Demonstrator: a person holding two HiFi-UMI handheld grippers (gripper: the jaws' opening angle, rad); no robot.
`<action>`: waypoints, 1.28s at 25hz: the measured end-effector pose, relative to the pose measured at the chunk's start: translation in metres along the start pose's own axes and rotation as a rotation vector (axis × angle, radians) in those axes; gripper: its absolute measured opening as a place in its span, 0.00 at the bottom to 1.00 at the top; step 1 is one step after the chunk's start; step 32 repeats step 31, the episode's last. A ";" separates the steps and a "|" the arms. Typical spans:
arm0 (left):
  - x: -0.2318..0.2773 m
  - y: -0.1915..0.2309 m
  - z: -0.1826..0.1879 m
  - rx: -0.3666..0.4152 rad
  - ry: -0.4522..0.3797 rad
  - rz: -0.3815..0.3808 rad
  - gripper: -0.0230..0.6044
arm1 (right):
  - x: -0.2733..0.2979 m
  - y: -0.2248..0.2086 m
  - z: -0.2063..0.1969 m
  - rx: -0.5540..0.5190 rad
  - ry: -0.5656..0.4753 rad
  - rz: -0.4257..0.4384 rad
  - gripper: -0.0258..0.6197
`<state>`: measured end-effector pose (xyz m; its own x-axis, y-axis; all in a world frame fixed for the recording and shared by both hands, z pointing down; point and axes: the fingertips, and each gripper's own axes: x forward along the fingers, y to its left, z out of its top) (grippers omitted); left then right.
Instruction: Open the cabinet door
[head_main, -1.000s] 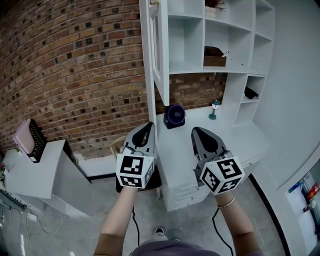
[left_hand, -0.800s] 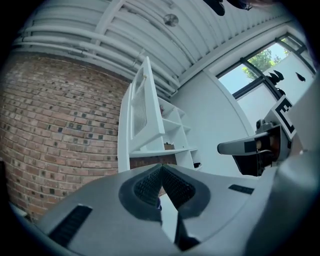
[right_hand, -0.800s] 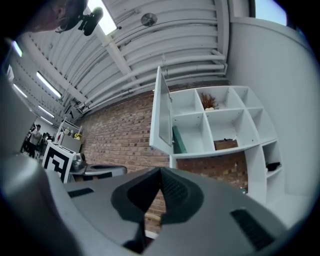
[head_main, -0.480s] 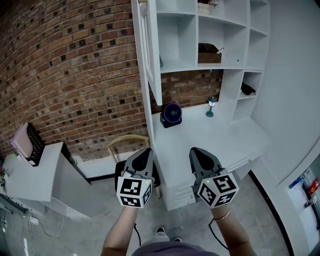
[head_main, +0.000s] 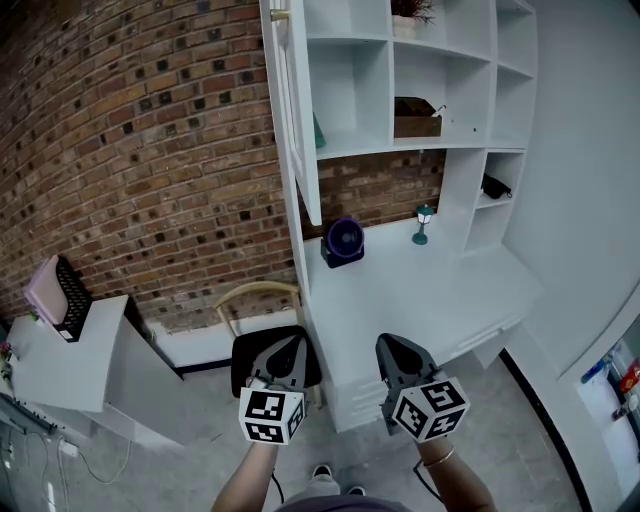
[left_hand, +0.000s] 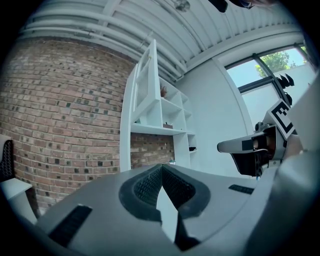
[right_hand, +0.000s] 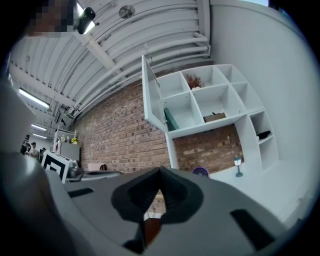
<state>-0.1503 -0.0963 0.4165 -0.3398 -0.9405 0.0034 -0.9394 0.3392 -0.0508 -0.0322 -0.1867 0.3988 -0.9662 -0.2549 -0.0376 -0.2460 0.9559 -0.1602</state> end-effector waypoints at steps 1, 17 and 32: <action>-0.001 -0.001 -0.002 -0.002 0.004 0.000 0.04 | -0.002 0.000 -0.002 0.007 0.003 -0.002 0.04; -0.015 -0.016 -0.035 -0.047 0.057 0.022 0.04 | -0.022 -0.004 -0.029 0.038 0.042 -0.013 0.04; -0.021 -0.039 -0.040 -0.088 0.053 -0.001 0.04 | -0.035 -0.012 -0.037 0.035 0.051 -0.017 0.04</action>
